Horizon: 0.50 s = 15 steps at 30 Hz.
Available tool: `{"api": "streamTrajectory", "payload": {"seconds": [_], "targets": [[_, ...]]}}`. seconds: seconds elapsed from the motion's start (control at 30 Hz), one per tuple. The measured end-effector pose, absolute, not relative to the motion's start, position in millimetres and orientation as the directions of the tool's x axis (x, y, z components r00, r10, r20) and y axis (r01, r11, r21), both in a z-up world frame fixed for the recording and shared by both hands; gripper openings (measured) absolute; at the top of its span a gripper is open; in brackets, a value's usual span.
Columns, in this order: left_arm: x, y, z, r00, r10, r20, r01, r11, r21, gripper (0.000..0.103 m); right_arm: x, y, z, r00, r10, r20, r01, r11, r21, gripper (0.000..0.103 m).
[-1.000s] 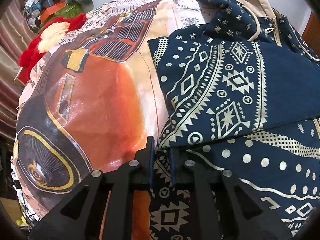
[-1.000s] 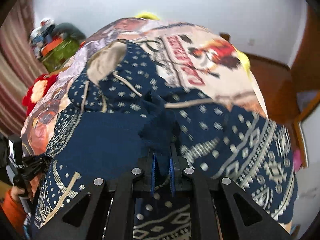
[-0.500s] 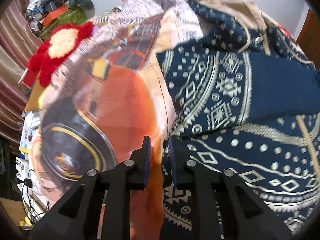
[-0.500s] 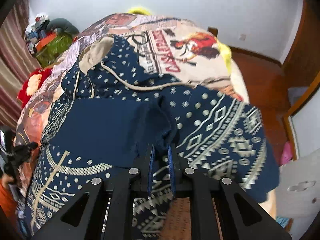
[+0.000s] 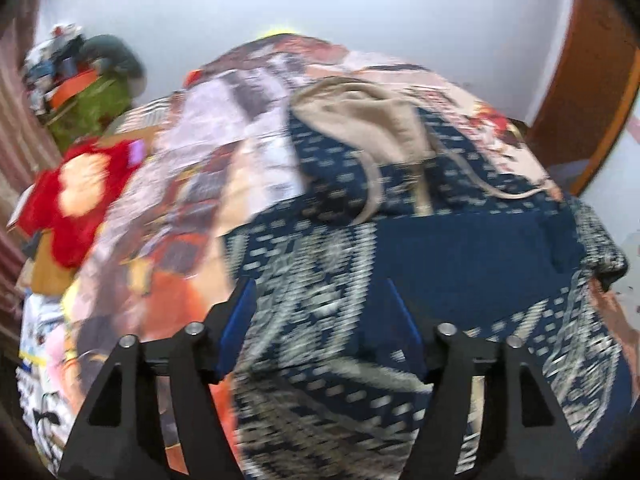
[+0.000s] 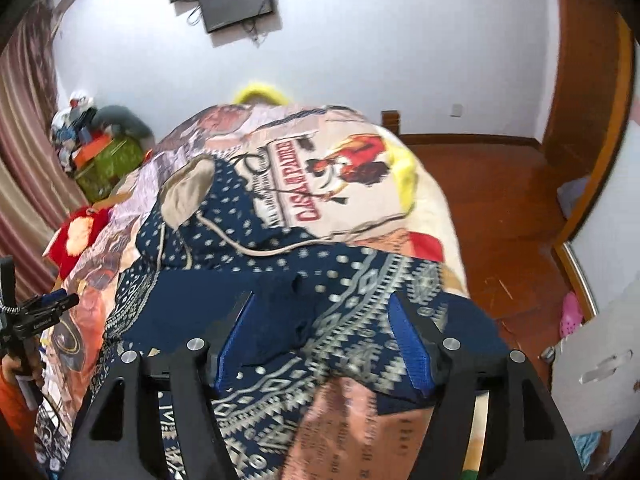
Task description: Fold large clothes
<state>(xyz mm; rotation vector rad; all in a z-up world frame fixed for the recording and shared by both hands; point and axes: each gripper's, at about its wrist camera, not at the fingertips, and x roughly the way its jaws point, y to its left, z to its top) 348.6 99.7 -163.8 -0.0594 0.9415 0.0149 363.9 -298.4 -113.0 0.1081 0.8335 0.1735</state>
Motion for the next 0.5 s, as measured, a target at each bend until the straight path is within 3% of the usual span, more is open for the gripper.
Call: {"api": "streamTrajectory", "payload": {"seconds": [0.23, 0.5], "targets": [[395, 16, -188, 0.503, -0.155, -0.850, 0.106, 0.987, -0.117, 0.070, 340, -365, -142, 0.606, 0.221, -0.764, 0.012, 0.958, 0.286, 0.069], [429, -37, -234, 0.379, -0.191, -0.905, 0.151, 0.978, -0.143, 0.070, 330, -434, -197, 0.527, 0.281, -0.802, 0.208, 0.873, 0.442, 0.069]]}}
